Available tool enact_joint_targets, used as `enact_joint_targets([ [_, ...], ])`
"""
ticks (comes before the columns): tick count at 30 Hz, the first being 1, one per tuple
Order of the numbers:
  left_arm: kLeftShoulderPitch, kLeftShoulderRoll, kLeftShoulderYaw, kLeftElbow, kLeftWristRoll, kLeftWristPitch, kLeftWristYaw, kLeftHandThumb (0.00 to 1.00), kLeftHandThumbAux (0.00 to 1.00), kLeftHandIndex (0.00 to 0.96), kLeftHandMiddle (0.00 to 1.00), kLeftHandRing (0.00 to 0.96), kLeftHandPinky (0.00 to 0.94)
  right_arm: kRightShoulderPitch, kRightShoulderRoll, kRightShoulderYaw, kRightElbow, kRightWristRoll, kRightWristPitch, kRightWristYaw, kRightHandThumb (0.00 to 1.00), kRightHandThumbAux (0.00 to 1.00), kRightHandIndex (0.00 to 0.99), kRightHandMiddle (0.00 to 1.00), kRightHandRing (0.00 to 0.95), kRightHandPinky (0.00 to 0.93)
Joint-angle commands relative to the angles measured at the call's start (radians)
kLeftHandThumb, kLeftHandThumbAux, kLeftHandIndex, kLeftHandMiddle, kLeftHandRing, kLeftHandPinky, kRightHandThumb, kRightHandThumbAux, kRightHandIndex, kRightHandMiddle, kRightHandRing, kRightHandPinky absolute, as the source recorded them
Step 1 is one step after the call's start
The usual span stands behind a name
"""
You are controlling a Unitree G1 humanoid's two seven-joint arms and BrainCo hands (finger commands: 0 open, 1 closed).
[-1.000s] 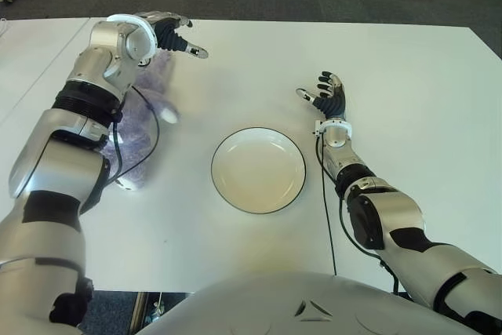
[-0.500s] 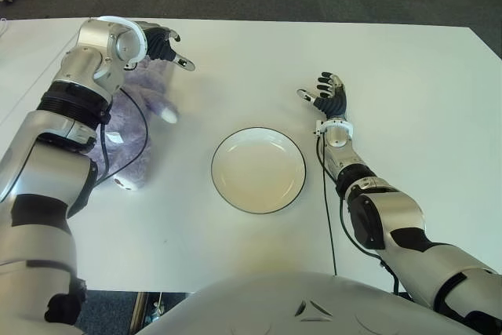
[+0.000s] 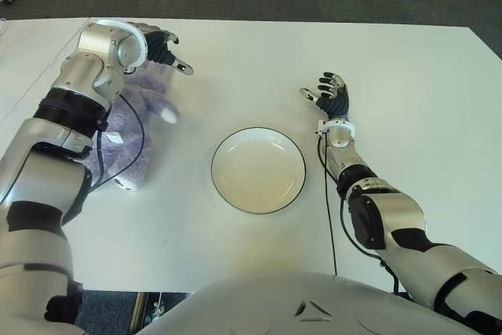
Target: Put the doll into the plate.
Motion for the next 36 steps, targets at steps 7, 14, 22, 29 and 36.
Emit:
enact_joint_targets([
  [7,0.121,0.017,0.014,-0.12,0.106,0.146,0.027,0.0,0.289,0.0,0.024,0.276,0.0,0.198,0.015,-0.028,0.115,0.032,0.074,0.019,0.093,0.802,0.213,0.269,0.28,0.282],
  [14,0.148,0.019,0.021,-0.166,0.146,0.206,0.033,0.0,0.293,0.0,0.0,0.246,0.0,0.199,0.013,-0.03,0.115,0.037,0.07,0.022,0.08,0.79,0.211,0.27,0.277,0.279],
  [22,0.189,0.035,0.028,-0.221,0.175,0.243,0.011,0.0,0.291,0.0,0.0,0.256,0.0,0.198,0.014,-0.037,0.115,0.042,0.074,0.03,0.072,0.784,0.2,0.259,0.272,0.277],
  [29,0.25,0.062,0.054,-0.282,0.183,0.262,0.002,0.0,0.286,0.0,0.0,0.26,0.0,0.197,0.018,-0.049,0.114,0.051,0.075,0.041,0.07,0.784,0.196,0.261,0.275,0.285],
  [36,0.319,0.093,0.088,-0.345,0.183,0.282,0.016,0.0,0.296,0.0,0.0,0.205,0.0,0.196,0.02,-0.059,0.115,0.05,0.078,0.043,0.065,0.781,0.192,0.257,0.27,0.272],
])
